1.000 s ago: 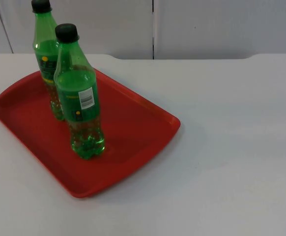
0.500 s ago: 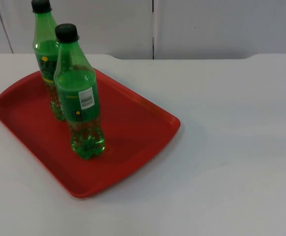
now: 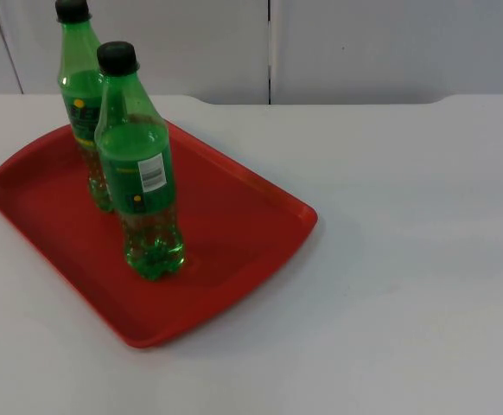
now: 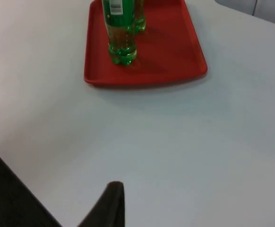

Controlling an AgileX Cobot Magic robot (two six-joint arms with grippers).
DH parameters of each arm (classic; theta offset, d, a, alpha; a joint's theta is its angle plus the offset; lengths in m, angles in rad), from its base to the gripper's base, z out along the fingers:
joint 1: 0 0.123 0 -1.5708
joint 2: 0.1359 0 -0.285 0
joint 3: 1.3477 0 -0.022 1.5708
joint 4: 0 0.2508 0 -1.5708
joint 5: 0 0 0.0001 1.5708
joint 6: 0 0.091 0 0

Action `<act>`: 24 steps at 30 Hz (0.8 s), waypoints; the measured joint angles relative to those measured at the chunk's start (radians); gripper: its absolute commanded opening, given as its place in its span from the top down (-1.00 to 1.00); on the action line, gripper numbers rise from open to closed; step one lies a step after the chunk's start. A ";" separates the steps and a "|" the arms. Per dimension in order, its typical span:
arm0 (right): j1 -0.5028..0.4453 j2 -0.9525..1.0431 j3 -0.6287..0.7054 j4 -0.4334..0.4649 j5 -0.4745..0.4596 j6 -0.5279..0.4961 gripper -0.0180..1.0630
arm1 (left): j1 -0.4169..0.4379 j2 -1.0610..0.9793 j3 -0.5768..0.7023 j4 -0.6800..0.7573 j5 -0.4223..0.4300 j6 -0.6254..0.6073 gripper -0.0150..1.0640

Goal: Place the bottle upright on the tray.

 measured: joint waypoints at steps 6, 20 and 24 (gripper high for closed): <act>0.000 0.000 0.000 0.002 0.000 0.002 -0.98 | 0.000 0.000 0.000 0.000 0.000 0.000 -0.97; 0.000 0.000 0.000 0.012 0.000 0.004 -0.98 | 0.000 0.000 0.000 0.000 0.000 0.000 -0.97; -0.002 0.000 0.000 0.013 0.000 0.004 -0.98 | 0.000 0.000 0.000 0.000 0.000 0.000 -0.97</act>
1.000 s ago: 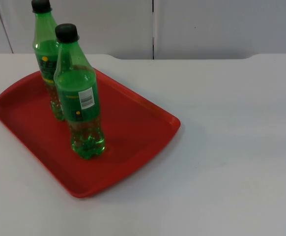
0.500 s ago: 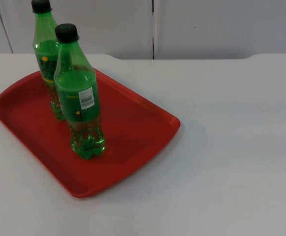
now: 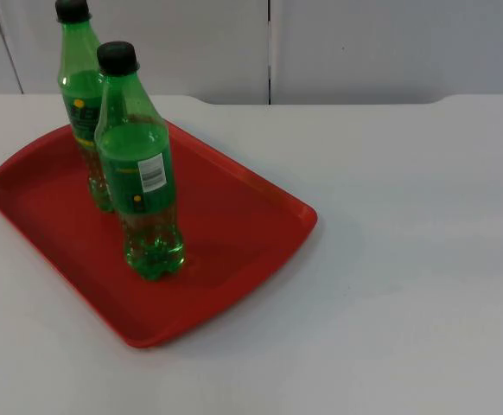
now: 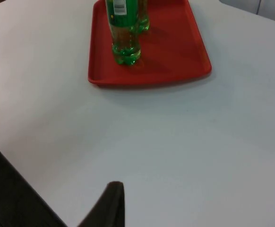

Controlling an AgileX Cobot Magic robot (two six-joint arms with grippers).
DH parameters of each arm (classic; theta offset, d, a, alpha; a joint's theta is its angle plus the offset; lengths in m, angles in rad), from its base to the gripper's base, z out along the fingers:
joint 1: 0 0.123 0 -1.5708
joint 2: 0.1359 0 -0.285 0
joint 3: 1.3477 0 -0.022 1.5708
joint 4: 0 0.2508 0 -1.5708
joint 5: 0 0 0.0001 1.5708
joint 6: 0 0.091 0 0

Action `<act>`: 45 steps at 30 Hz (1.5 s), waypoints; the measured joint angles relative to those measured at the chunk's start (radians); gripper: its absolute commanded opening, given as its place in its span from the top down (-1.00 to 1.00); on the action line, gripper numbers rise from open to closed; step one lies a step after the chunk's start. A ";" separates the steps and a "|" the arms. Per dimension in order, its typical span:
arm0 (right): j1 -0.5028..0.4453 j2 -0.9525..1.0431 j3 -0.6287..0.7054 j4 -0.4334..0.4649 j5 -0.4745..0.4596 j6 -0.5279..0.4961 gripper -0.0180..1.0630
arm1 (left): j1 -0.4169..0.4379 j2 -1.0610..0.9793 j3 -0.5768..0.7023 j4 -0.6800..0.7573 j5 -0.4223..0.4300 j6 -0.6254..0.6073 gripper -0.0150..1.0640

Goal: Place the bottle upright on the tray.

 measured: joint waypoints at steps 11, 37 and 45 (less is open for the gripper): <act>-0.141 0.000 0.000 0.004 0.000 0.000 -0.98 | 0.000 0.000 0.000 0.000 0.000 0.000 -0.97; -0.572 0.000 0.000 0.007 0.000 0.006 -0.98 | 0.000 0.000 0.000 0.000 0.000 0.000 -0.97; -0.680 0.000 0.000 0.007 0.000 0.006 -0.98 | 0.000 0.000 0.000 0.000 0.000 0.000 -0.97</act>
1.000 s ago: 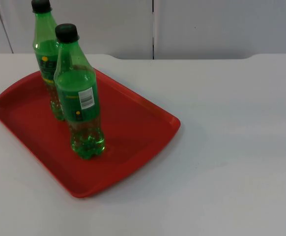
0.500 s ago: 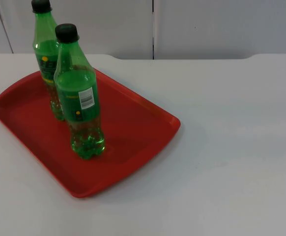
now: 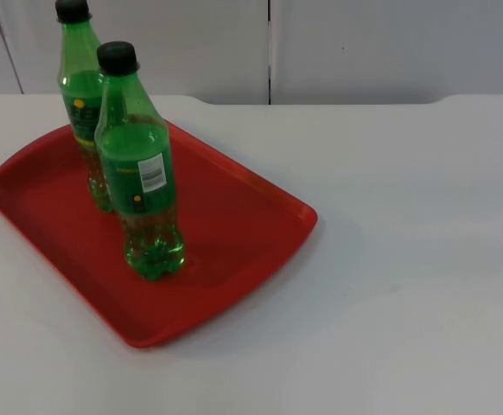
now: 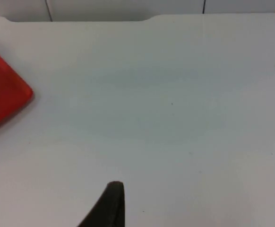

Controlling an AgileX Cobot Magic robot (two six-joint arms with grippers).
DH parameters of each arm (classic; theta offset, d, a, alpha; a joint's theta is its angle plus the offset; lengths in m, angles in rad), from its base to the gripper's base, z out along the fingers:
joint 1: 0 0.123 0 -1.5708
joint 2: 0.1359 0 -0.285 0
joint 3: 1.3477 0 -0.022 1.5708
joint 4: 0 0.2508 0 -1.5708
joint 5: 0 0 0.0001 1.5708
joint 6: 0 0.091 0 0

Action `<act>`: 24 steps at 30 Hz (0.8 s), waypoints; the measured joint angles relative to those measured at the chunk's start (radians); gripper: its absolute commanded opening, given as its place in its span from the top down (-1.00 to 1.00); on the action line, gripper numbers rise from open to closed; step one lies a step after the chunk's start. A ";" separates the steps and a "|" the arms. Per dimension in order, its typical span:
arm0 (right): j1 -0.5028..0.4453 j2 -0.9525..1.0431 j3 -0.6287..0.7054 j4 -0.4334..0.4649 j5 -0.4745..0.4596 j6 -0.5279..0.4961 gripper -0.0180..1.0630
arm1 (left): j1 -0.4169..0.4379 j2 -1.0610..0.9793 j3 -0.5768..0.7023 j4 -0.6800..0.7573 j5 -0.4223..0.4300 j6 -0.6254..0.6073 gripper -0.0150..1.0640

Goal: Place the bottle upright on the tray.

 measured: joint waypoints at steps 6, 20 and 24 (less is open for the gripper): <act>-0.035 0.000 0.000 0.000 0.000 0.000 -0.98 | 0.000 0.000 0.000 0.000 0.000 0.000 -0.97; -0.035 0.000 0.000 0.000 0.000 0.000 -0.98 | 0.000 0.000 0.000 0.000 0.000 0.000 -0.97; -0.035 0.000 0.000 0.000 0.000 0.000 -0.98 | 0.000 0.000 0.000 0.000 0.000 0.000 -0.97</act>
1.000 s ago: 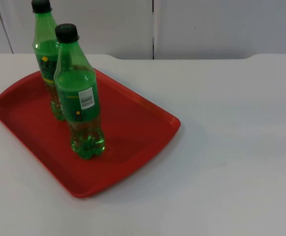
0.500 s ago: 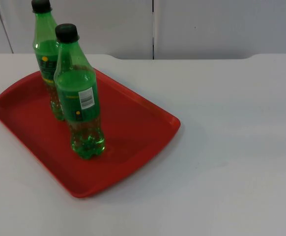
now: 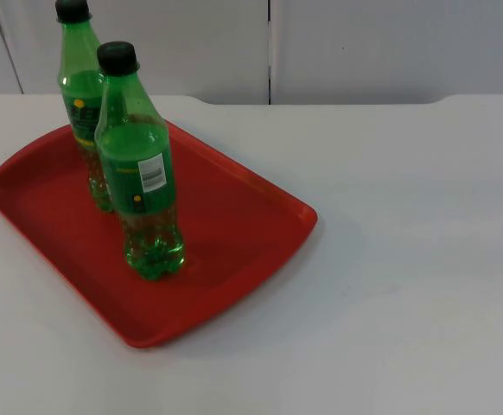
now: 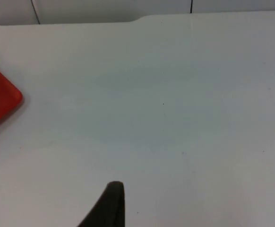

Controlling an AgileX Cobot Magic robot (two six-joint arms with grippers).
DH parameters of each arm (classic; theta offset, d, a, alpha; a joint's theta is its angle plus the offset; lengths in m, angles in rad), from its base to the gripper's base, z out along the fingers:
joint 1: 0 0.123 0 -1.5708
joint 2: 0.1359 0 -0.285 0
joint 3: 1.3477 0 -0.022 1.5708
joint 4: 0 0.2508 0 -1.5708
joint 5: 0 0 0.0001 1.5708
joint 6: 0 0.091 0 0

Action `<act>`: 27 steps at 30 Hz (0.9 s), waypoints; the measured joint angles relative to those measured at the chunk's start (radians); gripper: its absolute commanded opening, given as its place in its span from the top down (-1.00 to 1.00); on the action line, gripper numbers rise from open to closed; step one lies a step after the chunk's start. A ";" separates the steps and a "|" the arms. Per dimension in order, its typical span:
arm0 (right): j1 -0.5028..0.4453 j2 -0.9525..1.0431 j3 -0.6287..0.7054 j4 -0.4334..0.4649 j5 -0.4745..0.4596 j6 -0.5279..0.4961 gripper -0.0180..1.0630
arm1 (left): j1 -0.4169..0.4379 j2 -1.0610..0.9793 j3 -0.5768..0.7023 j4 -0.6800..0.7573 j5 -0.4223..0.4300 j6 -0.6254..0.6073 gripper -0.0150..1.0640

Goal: Place the bottle upright on the tray.

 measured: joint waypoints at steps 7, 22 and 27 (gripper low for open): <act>0.000 0.000 0.000 0.000 0.000 0.000 -0.98 | 0.000 0.000 0.000 0.000 0.000 0.000 -0.97; 0.000 0.000 0.000 0.000 0.000 0.000 -0.98 | 0.091 0.000 0.000 0.000 0.000 0.000 -0.97; 0.000 0.000 0.000 0.000 0.000 0.000 -0.98 | 0.187 0.000 0.000 0.000 0.000 0.001 -0.97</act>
